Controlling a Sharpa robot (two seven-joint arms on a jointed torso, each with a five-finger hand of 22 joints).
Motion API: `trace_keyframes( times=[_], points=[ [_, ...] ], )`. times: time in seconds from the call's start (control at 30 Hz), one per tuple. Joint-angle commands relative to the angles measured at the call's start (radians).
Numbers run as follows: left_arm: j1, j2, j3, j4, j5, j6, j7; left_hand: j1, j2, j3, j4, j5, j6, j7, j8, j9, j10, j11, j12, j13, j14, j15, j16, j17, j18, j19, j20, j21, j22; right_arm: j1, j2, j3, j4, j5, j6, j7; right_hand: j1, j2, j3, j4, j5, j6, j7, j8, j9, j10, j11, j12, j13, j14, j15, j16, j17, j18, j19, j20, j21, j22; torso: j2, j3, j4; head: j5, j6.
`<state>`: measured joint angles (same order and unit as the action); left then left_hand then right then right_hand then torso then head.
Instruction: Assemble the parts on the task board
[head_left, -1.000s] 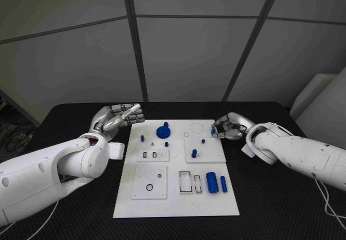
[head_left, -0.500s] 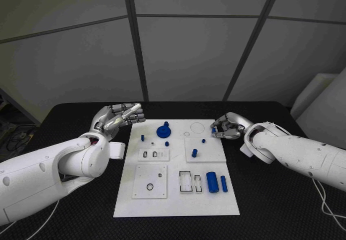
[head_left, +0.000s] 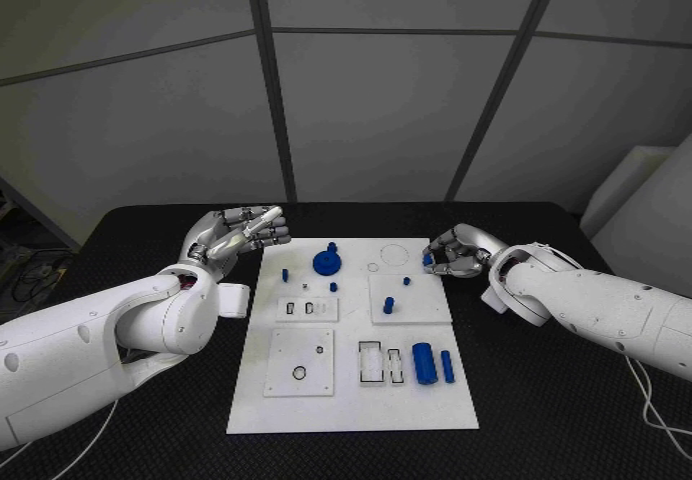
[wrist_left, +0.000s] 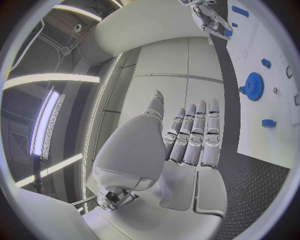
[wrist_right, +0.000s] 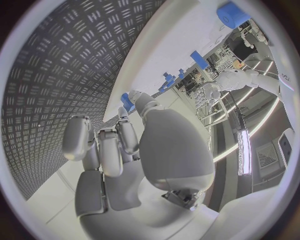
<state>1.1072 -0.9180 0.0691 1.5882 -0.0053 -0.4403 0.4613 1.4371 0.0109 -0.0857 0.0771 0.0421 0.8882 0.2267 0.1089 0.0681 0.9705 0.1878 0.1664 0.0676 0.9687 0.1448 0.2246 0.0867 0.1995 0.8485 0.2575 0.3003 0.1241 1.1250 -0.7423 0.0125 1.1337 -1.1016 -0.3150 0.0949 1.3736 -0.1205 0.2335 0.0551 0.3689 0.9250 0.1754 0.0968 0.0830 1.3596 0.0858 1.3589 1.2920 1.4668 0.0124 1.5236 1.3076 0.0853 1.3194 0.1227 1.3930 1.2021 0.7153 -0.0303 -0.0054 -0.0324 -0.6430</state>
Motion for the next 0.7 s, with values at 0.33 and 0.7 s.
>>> trace_keyframes(
  times=[0.33, 0.7],
  points=[
    [0.001, 0.000, 0.001, 0.003, -0.009, 0.012, 0.002, 0.000, 0.010, -0.001, -0.006, 0.005, 0.004, 0.012, -0.004, -0.001, 0.000, 0.000, -0.005, -0.001, 0.007, 0.002, -0.003, -0.001, -0.018, 0.000, -0.002, -0.007, -0.001, 0.001, 0.003, 0.000, 0.004, -0.013, 0.013, -0.005, 0.002, 0.013, -0.006, -0.001, -0.006, 0.014, -0.003, 0.007, 0.002, 0.009, -0.001, 0.006, 0.003, 0.081, 0.000, 0.007, 0.157, -0.010, 0.008, 0.000, 0.005, 0.004, 0.001, 0.0003, 0.0002, 0.002, 0.000],
    [0.001, 0.000, 0.001, 0.002, -0.009, 0.012, 0.000, 0.000, 0.010, -0.001, -0.006, 0.005, 0.004, 0.012, -0.004, -0.001, 0.000, 0.000, -0.005, -0.001, 0.007, 0.002, -0.003, -0.001, -0.018, 0.000, -0.002, -0.007, -0.001, 0.001, 0.002, 0.000, 0.005, -0.015, 0.012, -0.005, 0.002, 0.013, -0.006, -0.001, -0.007, 0.015, -0.003, 0.007, 0.002, 0.009, -0.001, 0.006, 0.004, 0.081, -0.001, 0.007, 0.158, -0.011, 0.010, -0.001, 0.007, 0.007, 0.000, 0.0005, -0.0006, 0.001, -0.003]
  ],
)
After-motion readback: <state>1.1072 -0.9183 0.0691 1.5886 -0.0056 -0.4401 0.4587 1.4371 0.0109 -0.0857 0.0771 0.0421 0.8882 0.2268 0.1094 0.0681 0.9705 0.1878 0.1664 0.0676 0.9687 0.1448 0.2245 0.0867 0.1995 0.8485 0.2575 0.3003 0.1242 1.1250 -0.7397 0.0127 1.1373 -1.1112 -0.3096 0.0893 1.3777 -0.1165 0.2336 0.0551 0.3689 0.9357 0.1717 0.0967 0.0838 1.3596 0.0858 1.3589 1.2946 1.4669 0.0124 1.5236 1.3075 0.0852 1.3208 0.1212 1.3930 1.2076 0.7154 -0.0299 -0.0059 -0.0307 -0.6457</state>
